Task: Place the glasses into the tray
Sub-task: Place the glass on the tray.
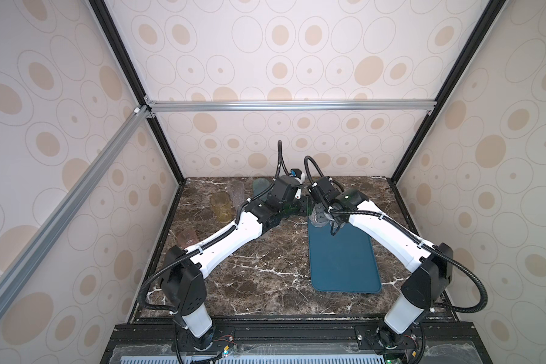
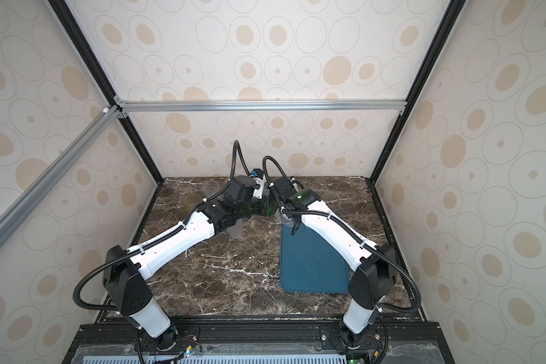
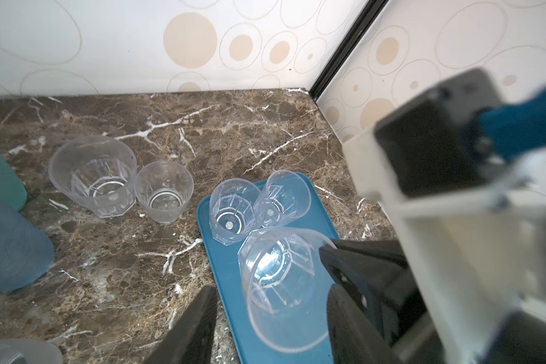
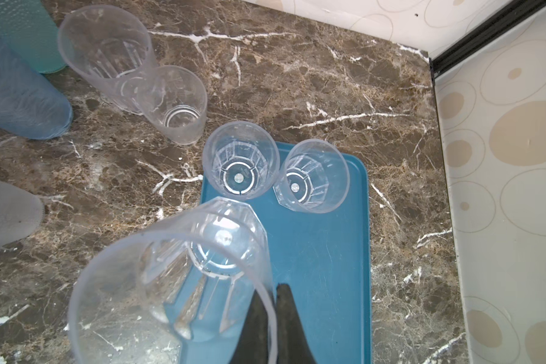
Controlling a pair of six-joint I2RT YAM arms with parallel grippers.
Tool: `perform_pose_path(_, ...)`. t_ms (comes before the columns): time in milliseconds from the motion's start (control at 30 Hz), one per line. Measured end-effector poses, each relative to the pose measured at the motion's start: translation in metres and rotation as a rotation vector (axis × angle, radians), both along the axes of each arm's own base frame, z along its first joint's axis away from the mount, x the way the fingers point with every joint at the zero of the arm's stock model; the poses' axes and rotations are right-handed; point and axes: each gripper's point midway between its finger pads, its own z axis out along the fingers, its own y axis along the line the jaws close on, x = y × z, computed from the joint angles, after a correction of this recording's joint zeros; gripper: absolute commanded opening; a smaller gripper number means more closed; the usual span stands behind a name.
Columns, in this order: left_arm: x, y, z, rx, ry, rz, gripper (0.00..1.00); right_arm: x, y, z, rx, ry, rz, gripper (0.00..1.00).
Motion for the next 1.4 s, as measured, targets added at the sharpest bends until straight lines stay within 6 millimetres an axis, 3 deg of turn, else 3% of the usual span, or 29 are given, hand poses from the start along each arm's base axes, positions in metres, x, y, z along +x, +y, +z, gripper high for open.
perform_pose_path(167, -0.009, 0.022, 0.016, -0.014, -0.145, 0.025, 0.66, 0.007, -0.052, 0.019, 0.108, -0.014, -0.114, 0.00)
perform_pose_path(333, -0.012, 0.037, -0.003, 0.026, -0.240, 0.053, 0.68, 0.004, -0.118, 0.031, 0.195, -0.040, -0.278, 0.00)
perform_pose_path(467, -0.012, 0.042, -0.027, 0.081, -0.267, 0.052, 0.70, 0.003, -0.164, 0.011, 0.258, -0.002, -0.421, 0.00)
perform_pose_path(567, -0.009, 0.042, -0.033, 0.104, -0.279, 0.051, 0.71, 0.002, -0.189, -0.012, 0.286, 0.051, -0.504, 0.00)
perform_pose_path(700, -0.006, 0.041, -0.033, 0.111, -0.297, 0.050, 0.71, 0.008, -0.197, -0.039, 0.304, 0.123, -0.541, 0.00)
perform_pose_path(967, -0.002, 0.038, -0.043, 0.129, -0.290, 0.050, 0.71, 0.020, -0.187, -0.099, 0.330, 0.288, -0.534, 0.00)
perform_pose_path(1400, 0.000, 0.037, -0.052, 0.144, -0.277, 0.052, 0.71, 0.050, -0.188, -0.115, 0.306, 0.294, -0.489, 0.00)
